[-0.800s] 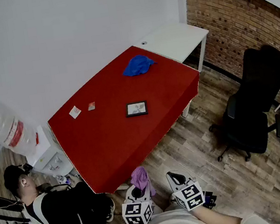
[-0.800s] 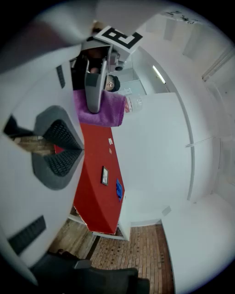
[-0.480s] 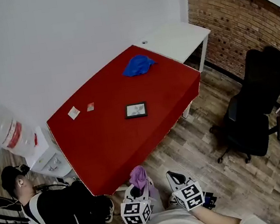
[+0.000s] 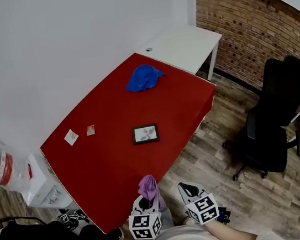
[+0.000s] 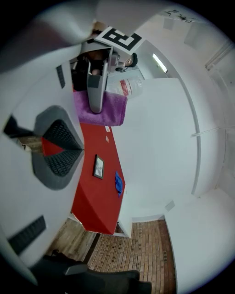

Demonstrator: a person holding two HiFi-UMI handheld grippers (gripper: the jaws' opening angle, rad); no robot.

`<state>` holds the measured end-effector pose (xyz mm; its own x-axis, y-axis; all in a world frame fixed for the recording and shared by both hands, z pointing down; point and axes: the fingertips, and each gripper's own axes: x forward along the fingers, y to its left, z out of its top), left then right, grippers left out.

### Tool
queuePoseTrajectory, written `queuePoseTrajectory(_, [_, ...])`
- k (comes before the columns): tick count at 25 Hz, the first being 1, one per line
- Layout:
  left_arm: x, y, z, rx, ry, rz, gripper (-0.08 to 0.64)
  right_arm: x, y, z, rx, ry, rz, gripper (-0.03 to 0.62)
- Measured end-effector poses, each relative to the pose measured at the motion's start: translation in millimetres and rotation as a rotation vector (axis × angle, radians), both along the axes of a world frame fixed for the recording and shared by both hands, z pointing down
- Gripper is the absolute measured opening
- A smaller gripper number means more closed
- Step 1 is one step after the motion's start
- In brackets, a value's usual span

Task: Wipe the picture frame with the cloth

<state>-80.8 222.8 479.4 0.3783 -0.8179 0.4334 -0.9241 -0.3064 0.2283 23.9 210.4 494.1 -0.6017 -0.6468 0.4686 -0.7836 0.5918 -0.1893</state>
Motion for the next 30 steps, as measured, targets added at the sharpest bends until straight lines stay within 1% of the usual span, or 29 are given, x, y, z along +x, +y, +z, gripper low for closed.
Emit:
queuePoseTrajectory(3, [-26, -39, -4, 0.011, -0.006, 0.018, 0.061, -24, -38, -6, 0.011, 0.003, 0.017, 0.005])
queuePoseTrajectory(6, [-49, -67, -7, 0.013, -0.009, 0.029, 0.061, -48, -68, -12, 0.02, 0.005, 0.024, 0.005])
queuePoseTrajectory(11, [-69, -98, -7, 0.014, -0.009, 0.055, 0.061, -77, -98, -19, 0.037, 0.017, 0.025, 0.005])
queuePoseTrajectory(14, [-72, -114, -5, 0.002, -0.001, 0.049, 0.061, -79, -114, -19, 0.033, 0.026, 0.025, 0.005])
queuePoseTrajectory(20, [-74, -143, -2, -0.009, -0.01, 0.027, 0.061, -74, -146, -18, 0.028, 0.035, 0.009, 0.005])
queuePoseTrajectory(30, [-66, -179, 4, -0.033, -0.007, 0.003, 0.061, -69, -188, -10, 0.016, 0.039, -0.025, 0.005])
